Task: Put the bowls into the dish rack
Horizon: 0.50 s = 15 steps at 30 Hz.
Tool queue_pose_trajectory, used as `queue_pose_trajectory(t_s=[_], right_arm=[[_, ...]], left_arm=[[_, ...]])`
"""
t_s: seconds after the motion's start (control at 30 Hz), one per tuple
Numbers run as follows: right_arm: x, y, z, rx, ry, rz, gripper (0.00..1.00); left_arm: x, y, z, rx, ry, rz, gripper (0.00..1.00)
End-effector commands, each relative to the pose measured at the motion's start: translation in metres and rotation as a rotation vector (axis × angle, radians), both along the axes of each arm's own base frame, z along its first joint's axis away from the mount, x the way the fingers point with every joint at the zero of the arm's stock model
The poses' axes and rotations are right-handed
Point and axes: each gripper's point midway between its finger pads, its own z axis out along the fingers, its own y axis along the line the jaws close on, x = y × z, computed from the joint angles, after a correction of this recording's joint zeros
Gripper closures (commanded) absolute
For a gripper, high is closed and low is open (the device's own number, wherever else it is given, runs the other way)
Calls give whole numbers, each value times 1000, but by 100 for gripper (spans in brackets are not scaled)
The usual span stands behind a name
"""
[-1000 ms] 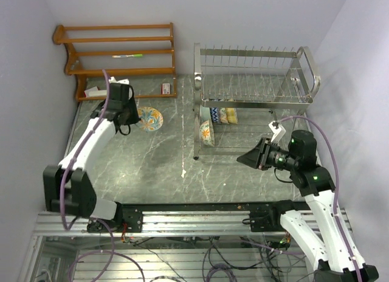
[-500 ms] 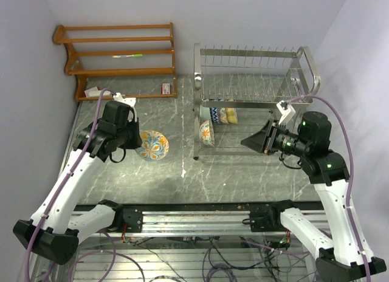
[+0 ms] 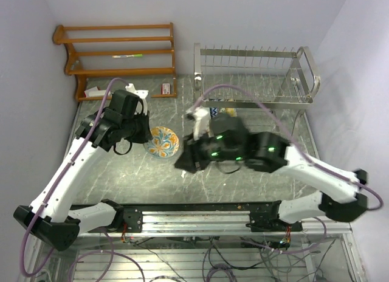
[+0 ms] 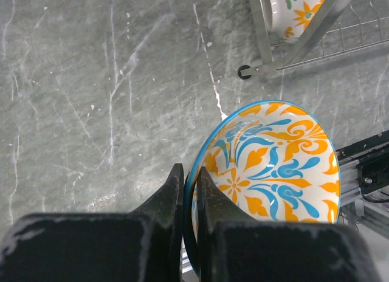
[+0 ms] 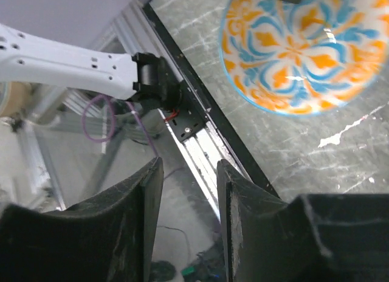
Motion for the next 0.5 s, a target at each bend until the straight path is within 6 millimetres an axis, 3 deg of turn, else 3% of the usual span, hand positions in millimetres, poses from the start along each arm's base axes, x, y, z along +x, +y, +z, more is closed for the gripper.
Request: queue_pose_trajectory(t_s=[0.0, 0.17, 0.27, 0.47], right_arm=[[14, 28, 1, -73, -177, -107, 58], [19, 38, 9, -85, -272, -68, 51], [20, 48, -5, -152, -307, -39, 50], [21, 62, -12, -161, -378, 13, 43]], left_arm=[[-7, -14, 20, -54, 0, -72, 93], [-17, -18, 17, -61, 32, -115, 93], [-21, -26, 20, -103, 49, -146, 93], [-25, -35, 24, -136, 73, -187, 93]])
